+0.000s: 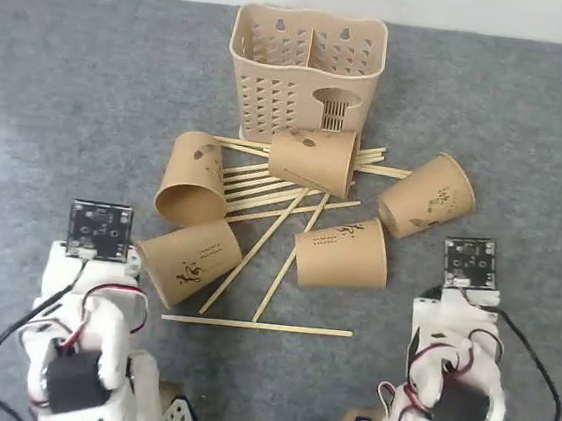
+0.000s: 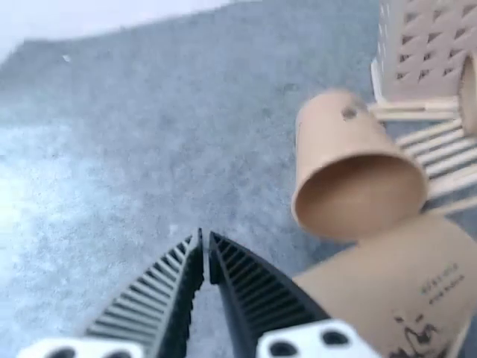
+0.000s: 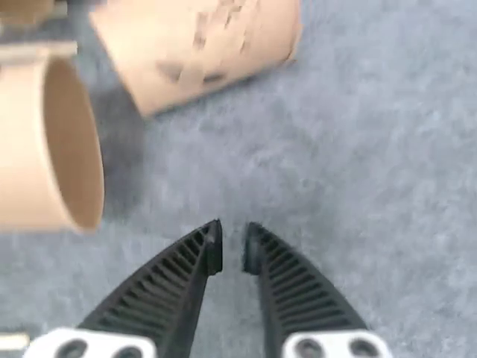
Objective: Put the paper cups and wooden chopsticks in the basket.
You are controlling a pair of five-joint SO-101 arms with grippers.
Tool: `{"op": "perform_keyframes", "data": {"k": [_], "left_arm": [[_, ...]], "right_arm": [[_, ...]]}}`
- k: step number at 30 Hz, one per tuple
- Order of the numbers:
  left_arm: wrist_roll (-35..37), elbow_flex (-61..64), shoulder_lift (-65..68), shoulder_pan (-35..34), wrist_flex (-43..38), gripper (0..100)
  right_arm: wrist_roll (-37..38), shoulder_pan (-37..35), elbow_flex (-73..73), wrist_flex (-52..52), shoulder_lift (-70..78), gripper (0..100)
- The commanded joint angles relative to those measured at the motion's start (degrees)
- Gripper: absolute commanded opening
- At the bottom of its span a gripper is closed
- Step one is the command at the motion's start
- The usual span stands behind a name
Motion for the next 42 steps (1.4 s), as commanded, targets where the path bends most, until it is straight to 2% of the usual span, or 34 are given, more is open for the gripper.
{"op": "perform_keyframes", "data": {"k": [1, 6, 13, 16, 19, 22, 25, 27, 35, 42], "left_arm": [[-0.62, -8.75, 11.52, -0.26, -0.18, 2], [-0.53, -25.63, 35.43, 0.09, 2.11, 2], [-0.97, -40.40, 57.23, 6.15, 9.05, 3], [-0.70, -42.77, 63.03, 9.14, 9.23, 12], [-1.05, -44.09, 66.73, 11.52, 9.05, 24], [-5.98, -44.09, 68.22, 13.80, 6.86, 27], [-15.21, -43.82, 68.84, 15.74, 3.78, 26], [-18.90, -43.82, 68.84, 16.44, 2.11, 24], [-25.76, -36.79, 68.92, 16.70, -8.97, 24], [-26.11, -28.79, 68.92, 16.62, -20.92, 24]], "right_arm": [[-2.90, -2.15, -6.77, -0.92, 0.66, 10.0], [-5.36, -6.29, -11.16, -2.86, 7.87, 10.0], [-12.57, -6.90, -21.45, -10.15, 38.90, 10.1], [-14.68, -6.64, -22.59, -16.31, 51.12, 10.1], [-13.45, -6.37, -22.59, -20.97, 58.59, 10.3], [-12.04, -4.79, -22.24, -22.02, 59.74, 10.5], [-11.87, -4.88, -21.80, -21.93, 59.38, 10.5], [-11.87, -5.05, -21.10, -22.29, 58.86, 10.5], [-10.46, -5.05, -18.73, -22.11, 54.20, 10.6], [-10.29, -5.05, -15.30, -22.02, 47.60, 10.6]]}}
